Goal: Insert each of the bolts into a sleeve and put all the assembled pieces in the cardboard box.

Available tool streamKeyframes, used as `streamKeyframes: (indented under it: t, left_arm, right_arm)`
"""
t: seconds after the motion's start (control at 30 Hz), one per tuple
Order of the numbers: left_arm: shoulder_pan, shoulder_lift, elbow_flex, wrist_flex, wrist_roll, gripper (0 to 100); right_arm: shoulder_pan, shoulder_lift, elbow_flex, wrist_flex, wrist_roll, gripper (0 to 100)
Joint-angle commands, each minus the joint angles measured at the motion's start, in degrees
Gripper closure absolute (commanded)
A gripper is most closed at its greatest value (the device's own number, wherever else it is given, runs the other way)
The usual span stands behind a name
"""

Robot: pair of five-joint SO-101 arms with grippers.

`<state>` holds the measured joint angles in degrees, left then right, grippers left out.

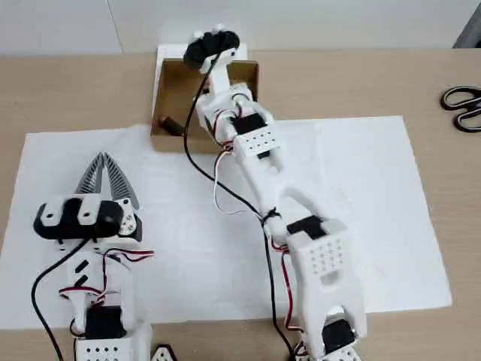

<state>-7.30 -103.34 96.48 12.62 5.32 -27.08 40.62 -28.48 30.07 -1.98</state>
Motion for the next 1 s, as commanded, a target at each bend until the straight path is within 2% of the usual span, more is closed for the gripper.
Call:
streamKeyframes:
  t: [0.0, 0.3, 0.5, 0.57, 0.77, 0.97]
  left_arm:
    - [-0.2, -0.6, -0.1, 0.4, 4.0, 99]
    - [-0.2, -0.5, -0.1, 0.6, 4.5, 99]
    - [-0.2, -0.5, -0.1, 0.6, 4.5, 99]
    - [-0.2, -0.5, -0.1, 0.6, 4.5, 99]
    - [-0.2, -0.5, -0.1, 0.6, 4.5, 99]
    - [-0.2, -0.5, -0.1, 0.6, 4.5, 99]
  right_arm:
    - [-0.9, 2.2, -9.4, 4.0, -0.4, 99.1]
    - [-1.4, 11.1, -22.1, 11.8, -0.4, 99.0]
    - [-1.4, 13.2, -25.3, 13.7, -0.4, 98.9]
    - [-1.4, 13.3, -25.3, 13.7, -0.4, 96.2]
    - [-2.1, 13.1, -25.3, 17.6, -0.4, 79.4]
    - [-2.7, 12.9, -25.9, 18.3, -0.4, 79.9]
